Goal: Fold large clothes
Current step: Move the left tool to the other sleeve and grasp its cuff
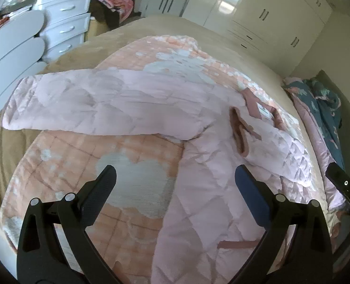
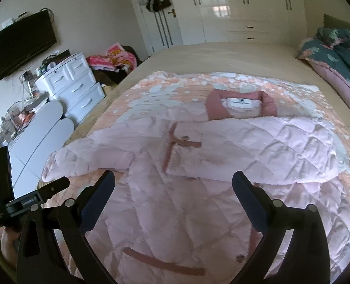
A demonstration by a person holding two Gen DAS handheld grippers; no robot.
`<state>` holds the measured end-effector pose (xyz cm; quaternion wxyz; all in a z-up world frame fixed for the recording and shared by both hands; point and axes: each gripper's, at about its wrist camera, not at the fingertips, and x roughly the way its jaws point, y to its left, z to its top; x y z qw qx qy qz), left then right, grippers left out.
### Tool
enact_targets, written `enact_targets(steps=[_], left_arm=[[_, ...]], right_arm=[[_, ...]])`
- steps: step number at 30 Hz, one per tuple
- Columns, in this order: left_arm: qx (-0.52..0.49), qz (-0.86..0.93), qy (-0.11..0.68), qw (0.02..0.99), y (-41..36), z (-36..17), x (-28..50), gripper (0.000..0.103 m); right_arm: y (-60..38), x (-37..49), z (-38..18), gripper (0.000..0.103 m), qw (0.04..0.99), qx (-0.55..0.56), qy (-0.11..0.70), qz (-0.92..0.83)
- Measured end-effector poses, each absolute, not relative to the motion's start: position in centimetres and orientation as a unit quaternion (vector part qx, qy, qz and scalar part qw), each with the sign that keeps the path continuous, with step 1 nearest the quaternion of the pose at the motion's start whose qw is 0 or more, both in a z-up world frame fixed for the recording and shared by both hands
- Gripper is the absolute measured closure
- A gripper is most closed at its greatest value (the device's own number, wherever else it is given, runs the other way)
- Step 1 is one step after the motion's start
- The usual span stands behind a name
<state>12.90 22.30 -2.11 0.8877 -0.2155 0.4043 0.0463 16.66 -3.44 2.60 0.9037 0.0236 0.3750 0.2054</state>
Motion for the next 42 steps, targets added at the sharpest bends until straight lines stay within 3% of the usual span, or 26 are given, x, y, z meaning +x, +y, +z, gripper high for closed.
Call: enact_targets(steps=[42], left_arm=[[-0.375,0.170,0.399,0.819,36.6,-11.3,12.3,0.009]], right_arm=[[8.6,19.3,-3.4,0.004,0.866,-0.035,0.417,0.273]])
